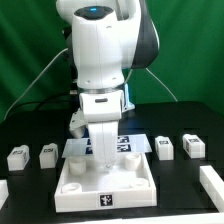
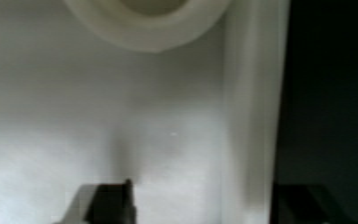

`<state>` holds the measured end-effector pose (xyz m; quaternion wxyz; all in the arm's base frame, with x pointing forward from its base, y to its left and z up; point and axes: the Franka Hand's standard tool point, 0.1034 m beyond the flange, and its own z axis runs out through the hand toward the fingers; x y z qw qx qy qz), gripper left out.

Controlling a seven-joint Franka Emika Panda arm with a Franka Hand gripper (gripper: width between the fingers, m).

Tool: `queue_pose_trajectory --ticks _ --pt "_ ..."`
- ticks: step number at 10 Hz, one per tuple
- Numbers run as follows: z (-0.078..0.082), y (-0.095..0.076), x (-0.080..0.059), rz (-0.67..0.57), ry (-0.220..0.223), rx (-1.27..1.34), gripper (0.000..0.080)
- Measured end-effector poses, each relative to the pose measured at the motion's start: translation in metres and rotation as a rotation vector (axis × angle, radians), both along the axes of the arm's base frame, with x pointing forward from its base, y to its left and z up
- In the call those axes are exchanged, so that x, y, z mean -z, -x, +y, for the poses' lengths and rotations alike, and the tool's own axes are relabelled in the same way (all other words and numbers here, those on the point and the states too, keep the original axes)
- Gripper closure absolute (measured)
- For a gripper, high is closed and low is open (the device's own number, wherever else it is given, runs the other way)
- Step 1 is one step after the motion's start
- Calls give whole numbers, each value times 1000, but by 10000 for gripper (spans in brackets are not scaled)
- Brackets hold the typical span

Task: Assemble one leg

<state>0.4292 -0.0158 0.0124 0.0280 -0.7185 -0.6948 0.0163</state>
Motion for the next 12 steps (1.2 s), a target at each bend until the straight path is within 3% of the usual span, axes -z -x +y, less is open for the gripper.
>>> queue_pose_trajectory --ticks 1,2,11,12 --pt "0 0 0 0 0 0 606" --pt "0 0 0 0 0 0 726" --pt "0 -1 -1 -4 0 1 739" --pt "7 -7 -1 -11 -4 1 739"
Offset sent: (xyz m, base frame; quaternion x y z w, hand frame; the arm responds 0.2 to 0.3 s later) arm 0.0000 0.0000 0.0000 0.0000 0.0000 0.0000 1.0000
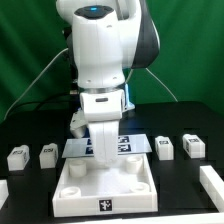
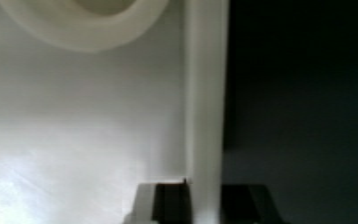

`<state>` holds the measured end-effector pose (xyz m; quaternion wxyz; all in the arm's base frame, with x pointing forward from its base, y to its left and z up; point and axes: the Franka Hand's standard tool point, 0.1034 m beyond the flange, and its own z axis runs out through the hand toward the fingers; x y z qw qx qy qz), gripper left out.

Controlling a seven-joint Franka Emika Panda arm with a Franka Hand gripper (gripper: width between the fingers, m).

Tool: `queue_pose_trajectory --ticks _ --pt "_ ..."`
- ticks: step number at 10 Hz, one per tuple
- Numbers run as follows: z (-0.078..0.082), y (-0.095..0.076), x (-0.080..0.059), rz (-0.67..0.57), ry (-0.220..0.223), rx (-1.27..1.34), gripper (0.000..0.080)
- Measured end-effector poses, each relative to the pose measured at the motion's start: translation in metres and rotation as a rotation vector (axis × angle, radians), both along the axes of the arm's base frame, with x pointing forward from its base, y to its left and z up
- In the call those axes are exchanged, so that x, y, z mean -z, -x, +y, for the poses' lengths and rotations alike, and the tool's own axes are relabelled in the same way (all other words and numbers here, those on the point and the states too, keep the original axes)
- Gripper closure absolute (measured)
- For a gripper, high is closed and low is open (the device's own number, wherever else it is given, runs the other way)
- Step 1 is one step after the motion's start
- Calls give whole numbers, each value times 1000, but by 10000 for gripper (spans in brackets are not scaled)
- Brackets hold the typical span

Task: Assemble one leg

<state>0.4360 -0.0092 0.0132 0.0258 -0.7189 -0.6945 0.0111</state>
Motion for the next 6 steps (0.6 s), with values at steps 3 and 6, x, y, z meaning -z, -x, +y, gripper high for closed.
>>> queue_pose_trajectory --ticks 3,6 --pt "29 -25 1 -29 -23 -9 738" --pt "62 -46 0 -51 -39 23 738"
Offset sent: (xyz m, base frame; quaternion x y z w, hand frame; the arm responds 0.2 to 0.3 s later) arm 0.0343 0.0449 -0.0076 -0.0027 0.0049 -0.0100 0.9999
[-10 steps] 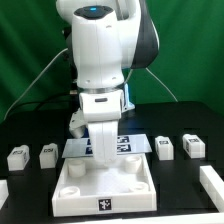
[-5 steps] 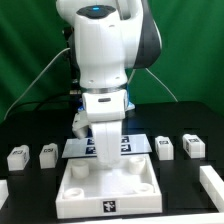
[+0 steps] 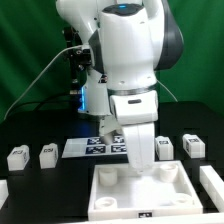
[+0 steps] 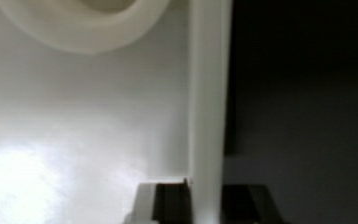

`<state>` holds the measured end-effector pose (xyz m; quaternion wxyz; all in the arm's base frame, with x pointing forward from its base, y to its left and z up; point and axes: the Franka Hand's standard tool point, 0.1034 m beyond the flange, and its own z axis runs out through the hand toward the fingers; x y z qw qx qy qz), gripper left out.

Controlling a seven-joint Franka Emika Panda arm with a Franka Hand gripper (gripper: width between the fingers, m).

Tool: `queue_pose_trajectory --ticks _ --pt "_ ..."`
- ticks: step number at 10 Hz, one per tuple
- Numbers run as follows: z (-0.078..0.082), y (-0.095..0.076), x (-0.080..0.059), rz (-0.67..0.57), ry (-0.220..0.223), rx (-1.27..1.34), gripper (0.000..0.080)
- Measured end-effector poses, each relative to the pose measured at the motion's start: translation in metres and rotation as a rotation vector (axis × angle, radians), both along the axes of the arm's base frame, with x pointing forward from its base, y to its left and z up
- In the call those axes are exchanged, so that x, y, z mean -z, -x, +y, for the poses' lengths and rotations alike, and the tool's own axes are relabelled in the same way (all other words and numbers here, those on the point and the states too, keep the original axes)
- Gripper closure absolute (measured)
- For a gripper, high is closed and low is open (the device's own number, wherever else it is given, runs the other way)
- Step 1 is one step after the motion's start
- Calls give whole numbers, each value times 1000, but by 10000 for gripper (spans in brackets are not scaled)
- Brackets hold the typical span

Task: Assemble one leg

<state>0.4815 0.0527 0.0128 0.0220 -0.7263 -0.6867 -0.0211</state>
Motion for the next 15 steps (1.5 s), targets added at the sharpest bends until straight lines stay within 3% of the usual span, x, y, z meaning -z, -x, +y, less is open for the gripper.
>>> queue_pose_trajectory --ticks 3,8,9,10,11,13,14,15 --pt "21 -13 0 -14 -8 -10 738" --pt "21 -14 0 2 1 -14 738" --pt "21 -13 0 2 1 -14 668" --pt "20 -14 0 2 1 -13 474" --pt "20 -14 0 2 1 -13 474" --pt "20 -14 0 2 1 -12 216" --pt "19 -14 0 2 1 -11 216" --pt "19 -14 0 2 1 -11 162"
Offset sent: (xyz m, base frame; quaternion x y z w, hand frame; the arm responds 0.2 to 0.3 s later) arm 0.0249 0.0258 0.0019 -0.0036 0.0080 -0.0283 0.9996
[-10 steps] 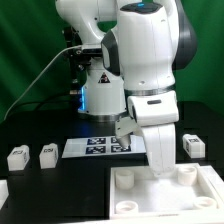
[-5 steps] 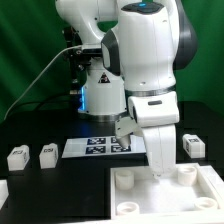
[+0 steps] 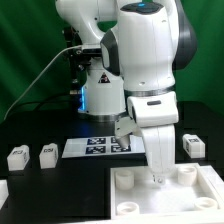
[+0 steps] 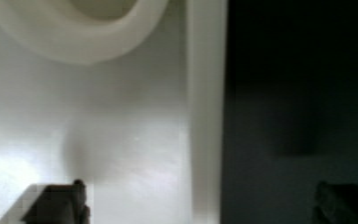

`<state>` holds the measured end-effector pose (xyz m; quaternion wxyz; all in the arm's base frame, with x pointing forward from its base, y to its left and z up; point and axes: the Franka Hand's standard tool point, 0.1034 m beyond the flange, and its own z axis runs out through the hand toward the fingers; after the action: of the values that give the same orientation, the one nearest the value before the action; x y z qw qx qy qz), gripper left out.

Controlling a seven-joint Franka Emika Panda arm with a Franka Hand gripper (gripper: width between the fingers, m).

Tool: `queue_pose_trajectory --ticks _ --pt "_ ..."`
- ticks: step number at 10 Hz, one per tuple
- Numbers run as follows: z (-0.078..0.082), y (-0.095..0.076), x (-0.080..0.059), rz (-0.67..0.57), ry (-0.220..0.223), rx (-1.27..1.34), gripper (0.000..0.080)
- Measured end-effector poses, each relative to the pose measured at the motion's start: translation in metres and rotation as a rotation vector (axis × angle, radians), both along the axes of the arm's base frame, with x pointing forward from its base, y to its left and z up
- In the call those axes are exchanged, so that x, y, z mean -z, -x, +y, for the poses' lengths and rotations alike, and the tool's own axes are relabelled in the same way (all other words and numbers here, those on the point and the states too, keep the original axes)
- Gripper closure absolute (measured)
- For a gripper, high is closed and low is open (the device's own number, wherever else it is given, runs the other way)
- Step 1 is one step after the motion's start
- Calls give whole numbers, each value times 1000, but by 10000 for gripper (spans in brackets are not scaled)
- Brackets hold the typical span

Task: Assemble one leg

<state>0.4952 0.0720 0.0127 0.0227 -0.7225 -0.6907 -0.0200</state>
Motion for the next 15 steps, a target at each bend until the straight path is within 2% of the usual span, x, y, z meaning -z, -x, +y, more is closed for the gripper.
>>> queue_pose_trajectory --ticks 5,7,9,10,12,14,15 --pt "-2 -1 -3 -2 1 19 151" --pt "0 0 -25 -1 9 187 151" --pt "22 12 -39 5 4 365 151" --pt "39 19 -43 31 -9 592 151" --pt "72 25 -45 56 -20 858 151" --pt "110 26 -44 87 -35 1134 151" --pt "118 29 -41 97 -32 1192 151"
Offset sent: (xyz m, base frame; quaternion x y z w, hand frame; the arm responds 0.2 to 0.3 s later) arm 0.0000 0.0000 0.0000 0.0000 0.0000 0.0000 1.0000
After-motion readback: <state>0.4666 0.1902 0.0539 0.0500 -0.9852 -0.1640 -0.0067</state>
